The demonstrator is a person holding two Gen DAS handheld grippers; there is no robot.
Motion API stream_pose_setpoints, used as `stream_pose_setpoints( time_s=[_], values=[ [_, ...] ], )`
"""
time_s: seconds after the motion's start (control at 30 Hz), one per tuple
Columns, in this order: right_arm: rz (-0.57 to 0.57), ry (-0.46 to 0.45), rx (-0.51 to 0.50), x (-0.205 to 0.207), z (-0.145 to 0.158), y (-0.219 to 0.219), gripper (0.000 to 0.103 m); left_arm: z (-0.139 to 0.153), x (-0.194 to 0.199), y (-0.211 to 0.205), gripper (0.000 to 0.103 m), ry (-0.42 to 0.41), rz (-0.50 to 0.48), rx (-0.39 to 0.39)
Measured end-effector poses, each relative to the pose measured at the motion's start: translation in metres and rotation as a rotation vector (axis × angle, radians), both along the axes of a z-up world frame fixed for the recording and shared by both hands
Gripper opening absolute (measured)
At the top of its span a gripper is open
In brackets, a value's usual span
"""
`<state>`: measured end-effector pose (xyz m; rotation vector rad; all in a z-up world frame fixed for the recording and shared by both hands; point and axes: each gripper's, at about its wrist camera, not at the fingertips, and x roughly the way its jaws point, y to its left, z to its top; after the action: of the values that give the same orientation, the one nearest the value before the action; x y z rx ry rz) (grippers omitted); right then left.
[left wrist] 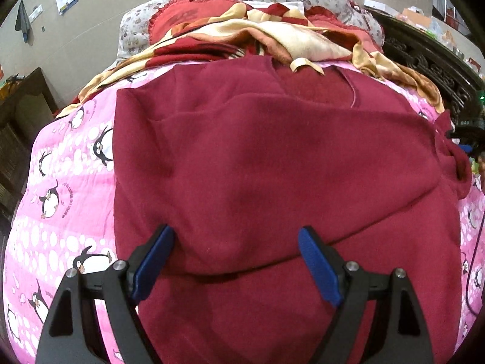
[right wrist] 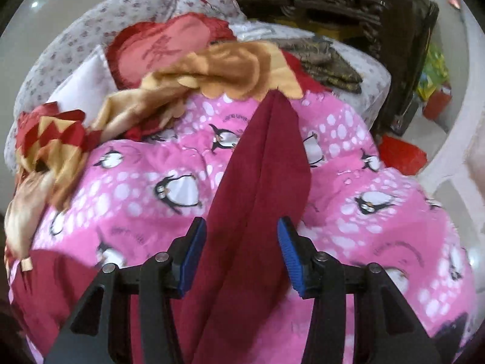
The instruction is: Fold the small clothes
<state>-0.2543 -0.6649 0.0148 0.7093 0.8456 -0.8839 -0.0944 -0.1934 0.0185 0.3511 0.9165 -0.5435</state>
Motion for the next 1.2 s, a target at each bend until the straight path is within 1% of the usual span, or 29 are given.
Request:
stream_pose_setpoints(
  time_s=[0.03,0.07,0.1,0.13,0.23,0.33,0.37,0.4,0.5,0.6,0.63,0.73,0.77,0.83,0.87,0.9,0.93,0.97,1.03,1.13,1.2],
  values=[
    [-0.013,0.016,0.018,-0.001,-0.006,-0.004,0.031,0.0,0.0,0.0,0.088,-0.001,0.0,0.001],
    [-0.022,0.007,0.033,-0.005,-0.009,-0.006,0.01,0.0,0.0,0.0,0.088,-0.001,0.0,-0.002],
    [-0.004,-0.042,0.045,-0.011,-0.006,-0.005,0.004,0.0,0.0,0.0,0.088,0.002,-0.001,-0.007],
    [0.005,-0.065,0.038,-0.015,-0.001,-0.004,0.004,0.001,0.0,0.001,0.088,0.005,-0.001,-0.011],
    [0.037,-0.136,-0.042,-0.036,0.031,0.009,0.004,0.008,0.003,0.005,0.088,0.016,0.006,-0.036],
    [0.084,-0.227,-0.076,-0.055,0.068,0.026,0.004,0.027,0.008,0.013,0.088,0.002,0.035,-0.101],
    [0.101,-0.239,-0.093,-0.057,0.077,0.032,0.004,0.032,0.009,0.015,0.088,-0.003,0.041,-0.116],
    [0.12,-0.246,-0.112,-0.056,0.086,0.038,0.004,0.04,0.01,0.019,0.088,-0.01,0.048,-0.138],
    [0.211,-0.291,-0.157,-0.047,0.114,0.067,0.004,0.056,0.015,0.027,0.088,-0.027,0.063,-0.167],
    [0.326,-0.323,-0.169,-0.027,0.129,0.101,0.004,0.068,0.02,0.039,0.088,-0.04,0.088,-0.186],
    [0.393,-0.333,-0.178,-0.015,0.134,0.123,0.004,0.071,0.021,0.042,0.088,-0.041,0.096,-0.19],
    [0.55,-0.354,-0.174,0.01,0.133,0.171,0.004,0.074,0.026,0.053,0.088,-0.026,0.129,-0.213],
    [0.63,-0.365,-0.151,0.023,0.125,0.196,0.004,0.073,0.027,0.055,0.088,-0.019,0.138,-0.219],
    [0.742,-0.357,-0.105,0.039,0.106,0.229,0.004,0.071,0.029,0.058,0.088,0.005,0.148,-0.229],
    [0.824,-0.316,-0.066,0.052,0.086,0.252,0.005,0.07,0.029,0.058,0.088,0.016,0.144,-0.233],
    [0.857,-0.273,-0.051,0.058,0.073,0.264,0.009,0.068,0.028,0.057,0.088,0.023,0.137,-0.23],
    [0.884,-0.203,-0.05,0.062,0.057,0.277,0.015,0.067,0.026,0.055,0.088,0.026,0.128,-0.227],
    [0.901,-0.17,-0.053,0.062,0.048,0.283,0.017,0.066,0.024,0.052,0.088,0.029,0.111,-0.224],
    [0.899,-0.156,-0.063,0.051,0.038,0.287,0.02,0.064,0.019,0.046,0.088,0.032,0.066,-0.23],
    [0.828,-0.196,-0.055,0.03,0.044,0.271,0.028,0.062,0.016,0.034,0.088,0.043,0.03,-0.244],
    [0.791,-0.22,-0.043,0.022,0.048,0.259,0.033,0.06,0.016,0.026,0.088,0.076,0.015,-0.279]
  ],
)
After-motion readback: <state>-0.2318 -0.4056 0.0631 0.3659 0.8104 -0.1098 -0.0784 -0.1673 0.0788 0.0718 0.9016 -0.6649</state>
